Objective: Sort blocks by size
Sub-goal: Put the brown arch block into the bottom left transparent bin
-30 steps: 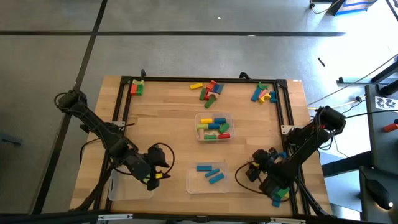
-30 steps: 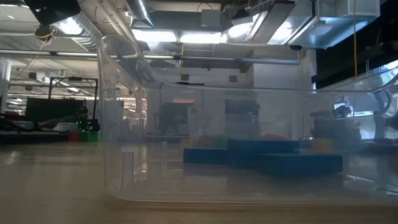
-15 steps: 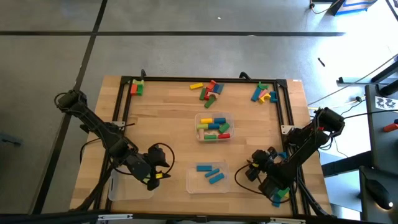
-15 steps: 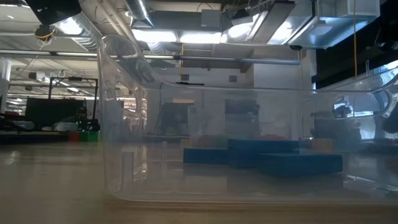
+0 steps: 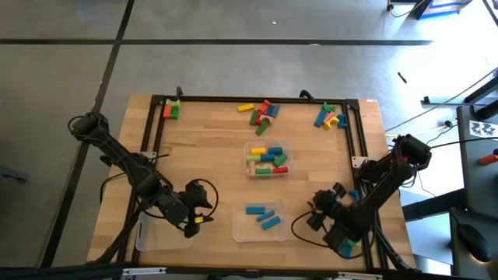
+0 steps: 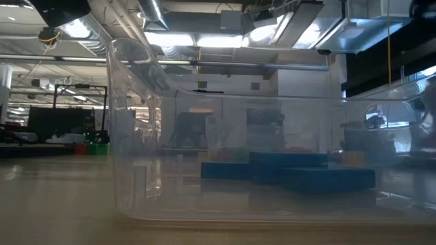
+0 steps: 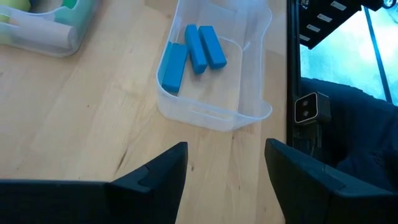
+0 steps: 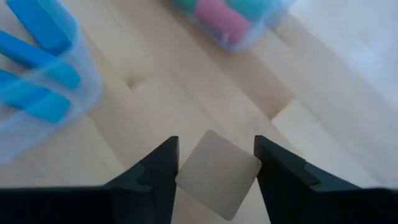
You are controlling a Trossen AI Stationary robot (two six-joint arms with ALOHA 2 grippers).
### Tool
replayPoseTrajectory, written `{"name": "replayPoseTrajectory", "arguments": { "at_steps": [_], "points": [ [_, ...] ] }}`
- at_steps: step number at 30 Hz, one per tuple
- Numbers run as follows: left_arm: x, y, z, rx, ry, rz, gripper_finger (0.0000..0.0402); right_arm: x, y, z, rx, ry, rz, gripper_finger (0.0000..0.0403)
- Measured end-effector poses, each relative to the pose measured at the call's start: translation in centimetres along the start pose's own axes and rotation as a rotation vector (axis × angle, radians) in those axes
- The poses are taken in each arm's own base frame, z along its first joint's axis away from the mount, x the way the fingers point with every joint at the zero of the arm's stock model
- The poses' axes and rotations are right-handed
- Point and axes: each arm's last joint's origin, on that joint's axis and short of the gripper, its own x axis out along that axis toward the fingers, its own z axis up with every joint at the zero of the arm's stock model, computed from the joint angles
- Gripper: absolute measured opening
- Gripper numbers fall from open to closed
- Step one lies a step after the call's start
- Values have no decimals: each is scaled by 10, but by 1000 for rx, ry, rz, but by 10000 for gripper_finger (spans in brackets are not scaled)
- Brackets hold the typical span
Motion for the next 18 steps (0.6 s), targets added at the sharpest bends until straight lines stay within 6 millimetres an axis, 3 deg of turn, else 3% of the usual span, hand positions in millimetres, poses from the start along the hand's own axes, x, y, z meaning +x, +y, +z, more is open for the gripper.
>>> {"name": "replayPoseTrajectory", "arguments": {
  "at_steps": [10, 18],
  "points": [
    [0, 0, 0, 0, -3, 3, 210, -26, 14, 28, -101, -152, 46, 178],
    [0, 0, 0, 5, -13, 11, 210, -16, 29, 53, -163, -214, 95, 183]
  ]
}}
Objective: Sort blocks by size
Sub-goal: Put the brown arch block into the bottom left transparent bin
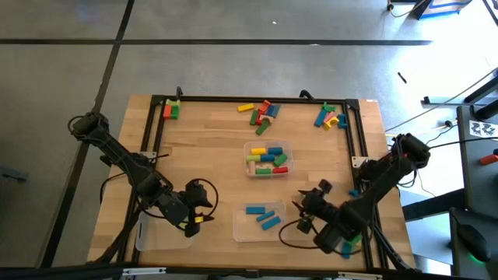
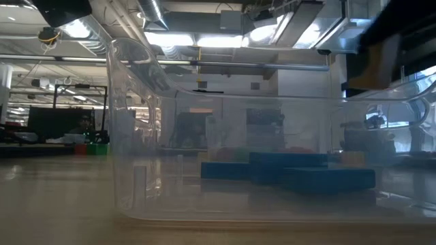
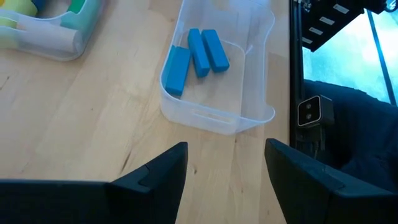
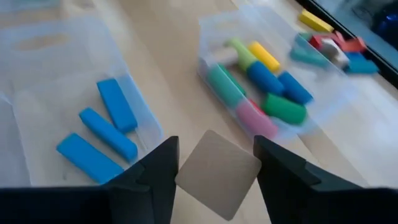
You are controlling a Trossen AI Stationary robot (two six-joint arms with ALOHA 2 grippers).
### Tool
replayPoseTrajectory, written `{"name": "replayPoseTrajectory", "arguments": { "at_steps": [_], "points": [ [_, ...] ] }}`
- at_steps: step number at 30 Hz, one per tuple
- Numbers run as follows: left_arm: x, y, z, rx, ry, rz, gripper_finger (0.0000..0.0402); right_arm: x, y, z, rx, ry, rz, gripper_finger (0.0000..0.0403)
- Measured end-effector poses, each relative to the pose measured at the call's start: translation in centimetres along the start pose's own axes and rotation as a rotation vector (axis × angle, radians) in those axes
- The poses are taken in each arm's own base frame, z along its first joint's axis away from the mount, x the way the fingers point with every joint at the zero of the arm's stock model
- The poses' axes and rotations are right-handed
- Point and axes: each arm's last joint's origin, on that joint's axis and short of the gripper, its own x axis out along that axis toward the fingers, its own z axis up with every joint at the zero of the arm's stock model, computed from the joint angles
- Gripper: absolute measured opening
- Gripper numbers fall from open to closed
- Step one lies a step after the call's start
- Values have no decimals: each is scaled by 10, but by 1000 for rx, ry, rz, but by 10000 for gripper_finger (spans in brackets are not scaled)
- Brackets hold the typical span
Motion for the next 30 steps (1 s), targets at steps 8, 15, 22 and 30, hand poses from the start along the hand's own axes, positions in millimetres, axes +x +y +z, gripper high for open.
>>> {"name": "replayPoseTrajectory", "arguments": {
  "at_steps": [8, 15, 22, 30],
  "points": [
    [0, 1, 1, 8, -36, 33, 210, 27, 15, 41, -88, -106, 149, 179],
    [1, 5, 6, 62, -114, 109, 210, 57, 32, 72, -144, -236, 340, 179],
    [4, 7, 16, 115, -161, 110, 210, 98, 45, 92, -142, -367, 512, 182],
    [7, 11, 26, 161, -199, 114, 210, 146, 51, 98, -85, -508, 647, 180]
  ]
}}
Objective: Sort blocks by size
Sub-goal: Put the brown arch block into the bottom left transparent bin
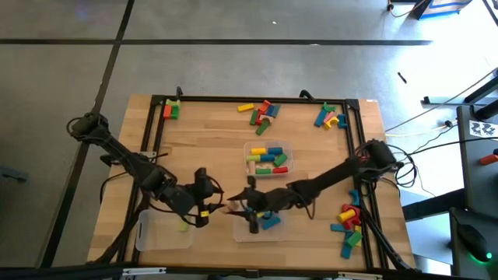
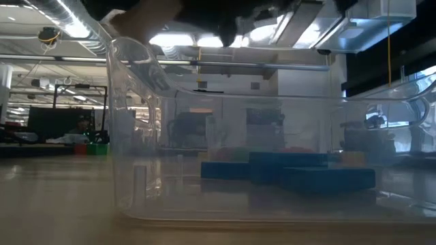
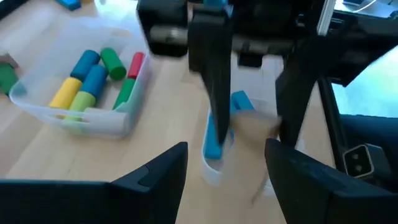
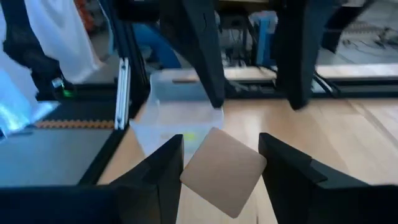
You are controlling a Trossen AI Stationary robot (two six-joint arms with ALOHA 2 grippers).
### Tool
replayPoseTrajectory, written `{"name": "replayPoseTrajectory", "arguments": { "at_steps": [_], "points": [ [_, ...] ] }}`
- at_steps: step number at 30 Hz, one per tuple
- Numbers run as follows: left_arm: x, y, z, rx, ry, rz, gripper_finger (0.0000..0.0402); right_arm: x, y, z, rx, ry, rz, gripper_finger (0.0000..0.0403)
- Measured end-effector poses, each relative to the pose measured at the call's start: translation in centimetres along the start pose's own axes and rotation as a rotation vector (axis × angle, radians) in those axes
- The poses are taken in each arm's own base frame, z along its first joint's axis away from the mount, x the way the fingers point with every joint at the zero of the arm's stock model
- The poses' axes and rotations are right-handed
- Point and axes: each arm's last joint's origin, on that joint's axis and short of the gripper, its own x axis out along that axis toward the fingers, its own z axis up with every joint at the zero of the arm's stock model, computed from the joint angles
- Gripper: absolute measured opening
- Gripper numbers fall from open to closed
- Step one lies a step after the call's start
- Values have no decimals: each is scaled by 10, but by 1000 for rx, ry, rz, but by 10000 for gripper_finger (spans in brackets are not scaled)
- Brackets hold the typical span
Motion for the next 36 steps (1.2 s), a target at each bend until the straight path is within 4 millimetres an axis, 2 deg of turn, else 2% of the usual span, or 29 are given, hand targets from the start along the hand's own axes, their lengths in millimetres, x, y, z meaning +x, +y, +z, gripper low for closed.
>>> {"name": "replayPoseTrajectory", "arguments": {
  "at_steps": [6, 13, 20, 24, 30, 36],
  "points": [
    [3, 3, 7, 30, -38, -2, 210, 27, -8, -12, -1, -40, 3, 181],
    [7, 8, 15, 37, -83, 19, 210, 66, -5, -16, -47, -67, 13, 183],
    [11, 15, 12, 51, -31, 29, 210, 99, 2, -19, -44, -106, 69, 185],
    [10, 15, 12, 67, -26, 23, 210, 109, 6, -17, -44, -133, 78, 185],
    [6, 17, 9, 78, -2, 40, 210, 113, 4, -20, -47, -131, 55, 186],
    [-18, 15, 12, 57, -43, 10, 210, 113, 3, -15, -56, -161, 67, 186]
  ]
}}
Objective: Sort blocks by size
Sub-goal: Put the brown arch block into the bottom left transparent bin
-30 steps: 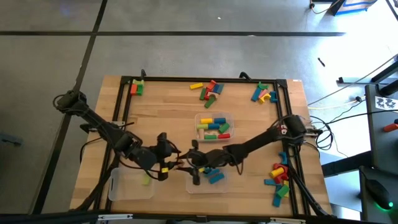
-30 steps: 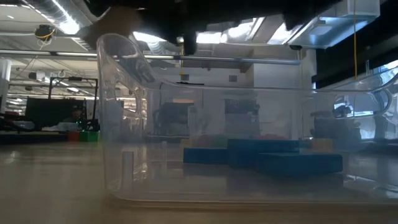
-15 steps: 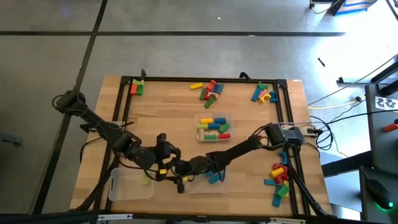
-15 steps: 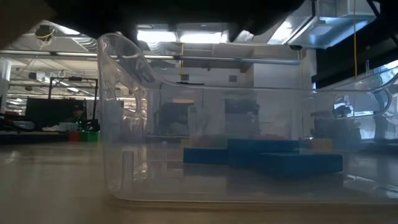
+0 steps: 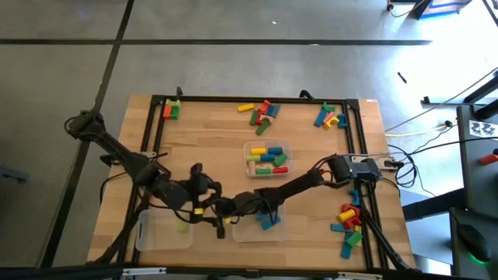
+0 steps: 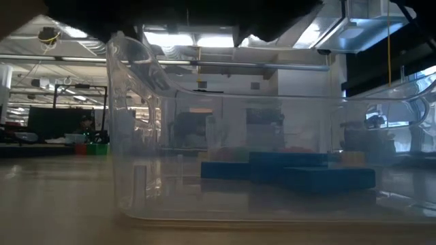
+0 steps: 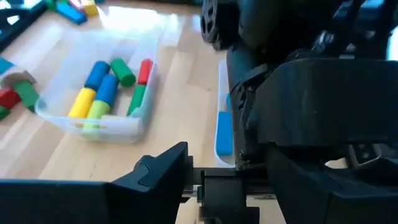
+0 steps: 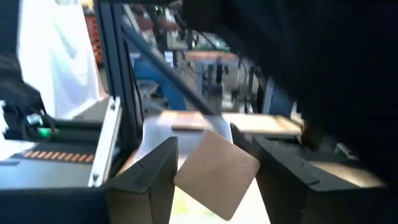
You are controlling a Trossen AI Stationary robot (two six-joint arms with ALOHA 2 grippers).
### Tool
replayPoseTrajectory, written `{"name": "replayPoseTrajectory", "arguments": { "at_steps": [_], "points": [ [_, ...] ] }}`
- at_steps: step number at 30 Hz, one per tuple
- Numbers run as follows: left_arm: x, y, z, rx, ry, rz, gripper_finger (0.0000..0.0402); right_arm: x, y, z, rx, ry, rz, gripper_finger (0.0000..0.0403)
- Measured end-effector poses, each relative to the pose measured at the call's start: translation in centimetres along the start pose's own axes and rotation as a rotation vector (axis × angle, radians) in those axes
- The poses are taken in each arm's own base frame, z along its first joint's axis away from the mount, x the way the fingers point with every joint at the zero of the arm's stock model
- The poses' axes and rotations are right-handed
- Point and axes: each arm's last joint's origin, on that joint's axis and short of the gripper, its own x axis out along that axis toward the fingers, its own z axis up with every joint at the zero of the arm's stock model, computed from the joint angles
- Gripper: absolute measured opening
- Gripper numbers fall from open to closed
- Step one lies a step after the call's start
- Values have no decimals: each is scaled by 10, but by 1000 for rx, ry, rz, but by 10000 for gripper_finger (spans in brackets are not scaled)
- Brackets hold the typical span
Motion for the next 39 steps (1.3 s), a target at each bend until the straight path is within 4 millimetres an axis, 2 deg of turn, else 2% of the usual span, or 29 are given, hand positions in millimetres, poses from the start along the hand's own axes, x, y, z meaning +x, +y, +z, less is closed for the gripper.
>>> {"name": "replayPoseTrajectory", "arguments": {
  "at_steps": [6, 11, 16, 20, 26, 34, 39],
  "points": [
    [-30, 12, 15, -54, -107, -28, 210, 1, -4, 10, 14, -67, 5, 186],
    [-41, 24, 24, -84, -162, -15, 210, 7, -12, 25, 20, -116, -8, 186],
    [-44, 28, 27, -101, -180, -21, 210, 9, -14, 33, 21, -136, -5, 186],
    [-45, 28, 27, -79, -179, -23, 210, 19, -12, 27, 18, -155, 8, 186],
    [-45, 28, 24, -53, -142, -38, 210, 35, -5, 5, 17, -171, 48, 186],
    [-46, 31, 13, -59, -43, -18, 210, 37, -7, -5, 26, -147, 44, 186],
    [-56, 31, 7, -89, -22, -4, 210, 37, -8, -9, 10, -120, 54, 186]
  ]
}}
